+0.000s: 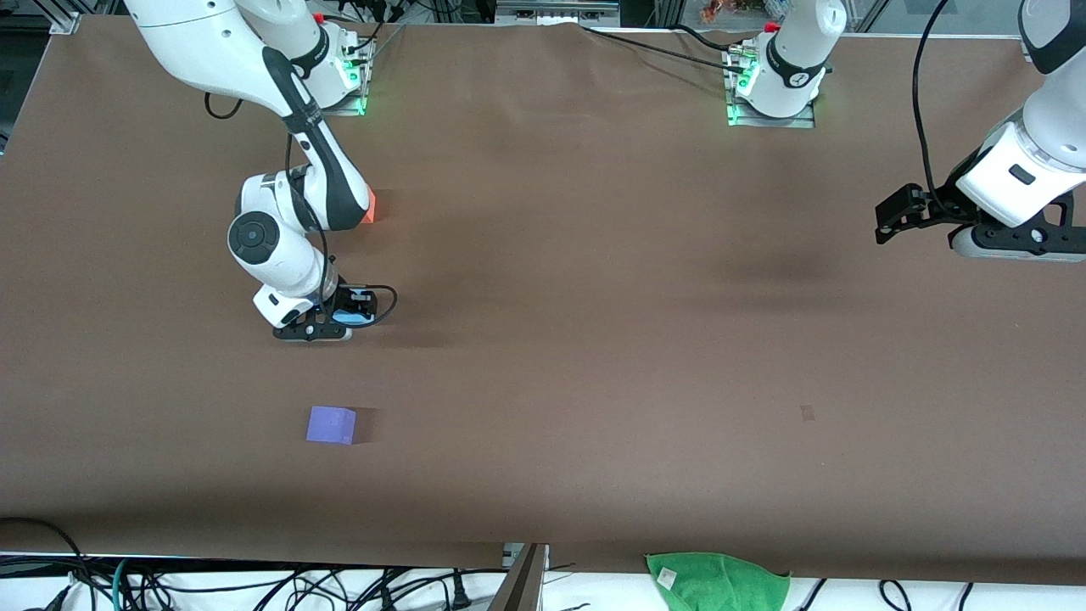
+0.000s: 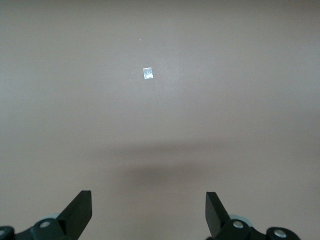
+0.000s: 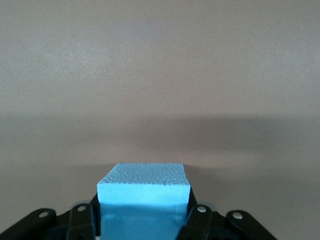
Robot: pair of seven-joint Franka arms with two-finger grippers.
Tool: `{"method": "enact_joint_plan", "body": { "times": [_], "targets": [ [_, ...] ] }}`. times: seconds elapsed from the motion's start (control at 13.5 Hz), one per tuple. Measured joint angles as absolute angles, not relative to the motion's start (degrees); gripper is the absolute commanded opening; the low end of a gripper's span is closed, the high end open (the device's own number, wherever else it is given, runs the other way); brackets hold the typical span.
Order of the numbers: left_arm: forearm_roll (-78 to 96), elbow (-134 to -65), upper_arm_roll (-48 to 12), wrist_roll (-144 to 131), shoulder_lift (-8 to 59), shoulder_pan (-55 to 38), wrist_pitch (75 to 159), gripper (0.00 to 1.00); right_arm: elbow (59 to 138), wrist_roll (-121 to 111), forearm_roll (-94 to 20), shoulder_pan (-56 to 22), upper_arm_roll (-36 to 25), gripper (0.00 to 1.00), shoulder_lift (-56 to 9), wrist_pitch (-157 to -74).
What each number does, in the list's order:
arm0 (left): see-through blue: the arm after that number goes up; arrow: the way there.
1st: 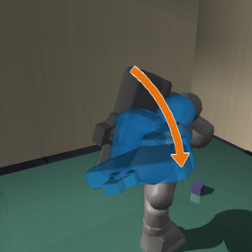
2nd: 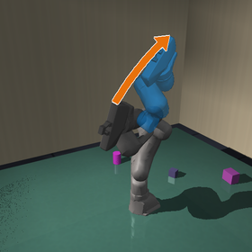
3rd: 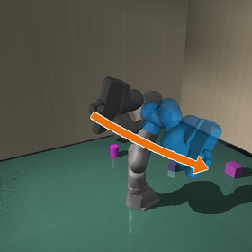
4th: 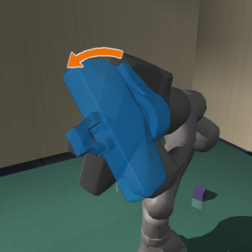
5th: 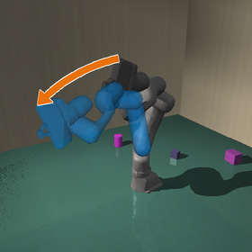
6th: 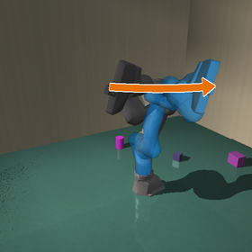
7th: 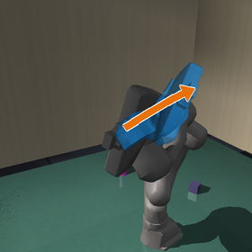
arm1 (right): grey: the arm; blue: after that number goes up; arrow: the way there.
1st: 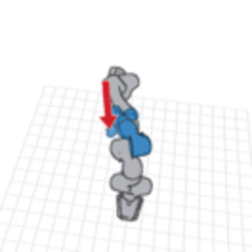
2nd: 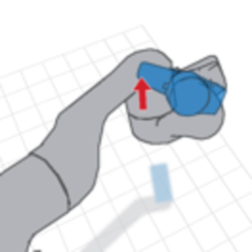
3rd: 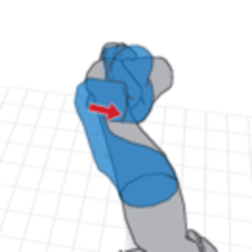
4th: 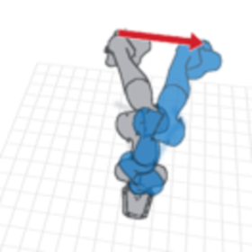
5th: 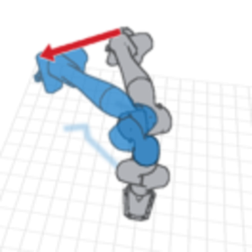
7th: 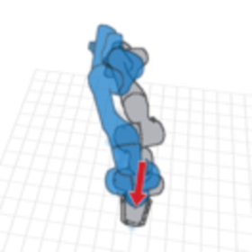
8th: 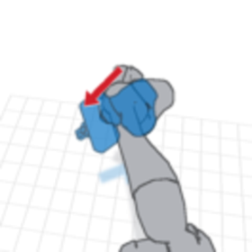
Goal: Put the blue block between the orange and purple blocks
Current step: 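Carry the blue cube with the right gripper between orange and purple cubes, then lower the blue cube and open the right gripper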
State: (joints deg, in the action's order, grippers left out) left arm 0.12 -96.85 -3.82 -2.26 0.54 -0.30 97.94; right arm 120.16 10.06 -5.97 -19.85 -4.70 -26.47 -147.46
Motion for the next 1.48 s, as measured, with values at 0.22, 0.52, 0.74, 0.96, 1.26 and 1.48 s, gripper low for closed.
{"method": "enact_joint_plan", "body": {
  "times": [0.22, 0.52, 0.74, 0.96, 1.26, 1.48],
  "targets": [
    [0.1, -96.9, -3.8, -2.3, 0.5, -0.3, 97.9, 1.0, 120.2, 10.1, -6.0, -19.8, -4.9, 0.4, -26.5, -147.5],
    [-2.4, -96.9, -4.0, -2.3, 0.5, -0.3, 97.7, 1.0, 120.2, 10.1, -6.0, -19.7, -5.6, 0.82, -26.5, -147.5],
    [-2.7, -96.9, -4.3, -2.3, 0.5, -0.3, 97.7, 1.0, 120.2, 10.1, -6.0, -19.7, -5.6, 0.96, -26.5, -147.7],
    [-2.7, -96.9, -4.2, -2.3, 0.5, -0.1, 97.7, 1.0, 119.3, 10.2, -6.0, -19.7, -5.6, 0.97, -26.4, -146.8],
    [-2.7, -96.9, -4.2, -2.3, 0.5, 0.0, 97.7, 1.0, 111.8, 12.0, -6.0, -20.0, -5.6, 0.99, -24.0, -134.5],
    [-2.7, -96.9, -4.2, -2.3, 0.5, 0.0, 97.7, 1.0, 104.6, 12.5, -6.0, -20.1, -5.6, 0.99, -17.8, -120.6]
  ]
}}
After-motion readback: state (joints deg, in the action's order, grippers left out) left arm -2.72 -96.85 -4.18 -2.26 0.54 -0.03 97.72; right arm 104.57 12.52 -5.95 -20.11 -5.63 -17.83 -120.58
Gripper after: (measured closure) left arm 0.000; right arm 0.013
